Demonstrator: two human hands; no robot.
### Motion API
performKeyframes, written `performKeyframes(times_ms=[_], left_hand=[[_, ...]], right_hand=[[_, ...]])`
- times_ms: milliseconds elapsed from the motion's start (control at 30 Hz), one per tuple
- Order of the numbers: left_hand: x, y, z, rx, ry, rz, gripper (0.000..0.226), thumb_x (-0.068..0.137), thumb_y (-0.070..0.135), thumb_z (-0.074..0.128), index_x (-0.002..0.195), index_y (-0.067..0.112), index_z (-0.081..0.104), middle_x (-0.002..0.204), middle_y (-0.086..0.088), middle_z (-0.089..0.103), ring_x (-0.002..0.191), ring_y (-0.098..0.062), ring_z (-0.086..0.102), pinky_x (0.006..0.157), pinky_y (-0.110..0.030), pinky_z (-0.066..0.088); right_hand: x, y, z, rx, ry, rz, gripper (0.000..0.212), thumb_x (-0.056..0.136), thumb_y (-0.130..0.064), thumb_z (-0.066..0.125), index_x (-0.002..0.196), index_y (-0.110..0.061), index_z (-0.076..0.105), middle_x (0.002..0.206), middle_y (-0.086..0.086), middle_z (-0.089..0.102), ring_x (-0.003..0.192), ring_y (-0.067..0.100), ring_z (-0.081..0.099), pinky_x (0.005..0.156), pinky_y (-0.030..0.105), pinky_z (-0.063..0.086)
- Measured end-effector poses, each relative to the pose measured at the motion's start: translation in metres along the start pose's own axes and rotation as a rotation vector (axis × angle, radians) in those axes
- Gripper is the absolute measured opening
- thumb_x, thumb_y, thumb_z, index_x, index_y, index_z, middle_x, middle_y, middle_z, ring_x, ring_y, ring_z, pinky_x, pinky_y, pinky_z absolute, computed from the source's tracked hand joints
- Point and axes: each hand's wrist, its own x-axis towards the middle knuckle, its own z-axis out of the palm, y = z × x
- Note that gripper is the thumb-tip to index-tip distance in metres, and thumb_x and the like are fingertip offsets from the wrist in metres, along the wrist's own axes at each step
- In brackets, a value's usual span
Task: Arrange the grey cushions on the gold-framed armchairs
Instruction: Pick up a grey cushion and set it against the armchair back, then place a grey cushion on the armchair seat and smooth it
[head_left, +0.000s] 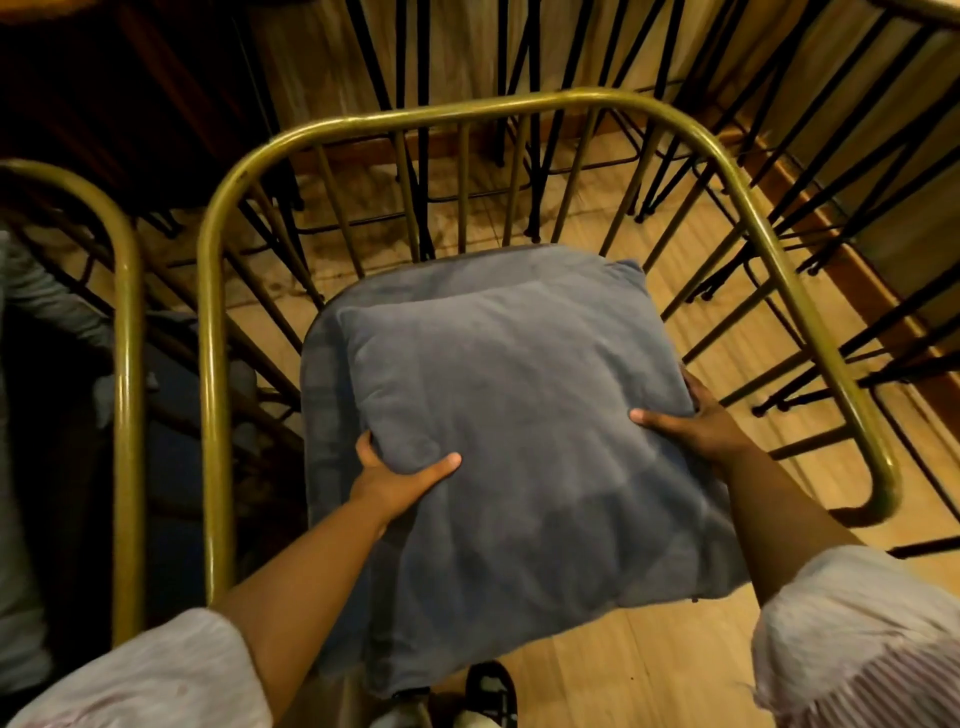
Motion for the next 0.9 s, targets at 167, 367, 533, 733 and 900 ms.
performKeyframes(times_ms=[167, 367, 533, 733, 900], left_hand=[[-0.003, -0.001, 0.000, 0.043, -0.001, -0.014, 0.143, 0.033, 0.064, 0.082, 0.148, 0.030, 0.005, 0.153, -0.006, 0.032, 0.135, -0.032, 0.041, 0.112, -0.045, 0.035], [-0.003, -0.007, 0.000, 0.084, -0.040, -0.062, 0.155, 0.020, 0.071, 0.073, 0.150, 0.028, 0.001, 0.156, -0.006, 0.027, 0.139, -0.032, 0.036, 0.113, -0.046, 0.033], [0.001, -0.002, 0.006, 0.127, -0.057, -0.060, 0.159, 0.024, 0.075, 0.070, 0.152, 0.019, -0.005, 0.159, -0.009, 0.019, 0.144, -0.033, 0.027, 0.117, -0.045, 0.027], [-0.036, 0.021, -0.012, 0.076, -0.050, 0.113, 0.115, 0.062, 0.048, 0.077, 0.151, 0.013, 0.012, 0.149, -0.015, 0.041, 0.135, -0.031, 0.044, 0.109, -0.043, 0.039], [-0.088, 0.045, -0.074, 0.054, 0.146, 0.329, 0.067, 0.087, 0.023, 0.064, 0.144, 0.006, 0.033, 0.141, -0.012, 0.048, 0.131, -0.027, 0.048, 0.108, -0.034, 0.038]], right_hand=[[-0.006, -0.001, -0.003, -0.029, 0.003, -0.002, 0.105, 0.056, -0.052, 0.083, 0.145, -0.034, 0.031, 0.152, -0.002, 0.036, 0.138, 0.026, 0.036, 0.109, 0.039, 0.032], [-0.001, 0.007, 0.006, -0.084, 0.042, -0.011, 0.100, 0.065, -0.045, 0.082, 0.148, -0.031, 0.027, 0.153, 0.001, 0.035, 0.139, 0.027, 0.035, 0.112, 0.042, 0.030], [-0.005, 0.013, 0.025, -0.143, 0.153, -0.004, 0.097, 0.074, -0.054, 0.071, 0.151, -0.022, 0.022, 0.156, 0.006, 0.030, 0.141, 0.031, 0.032, 0.115, 0.043, 0.028], [-0.028, -0.016, 0.079, -0.223, 0.279, -0.180, 0.061, 0.087, -0.035, 0.062, 0.137, -0.004, 0.047, 0.145, 0.020, 0.044, 0.136, 0.035, 0.039, 0.115, 0.044, 0.028], [-0.066, -0.090, 0.156, -0.135, 0.112, -0.350, 0.040, 0.088, -0.010, 0.063, 0.123, 0.009, 0.056, 0.127, 0.029, 0.056, 0.122, 0.040, 0.051, 0.107, 0.035, 0.033]])
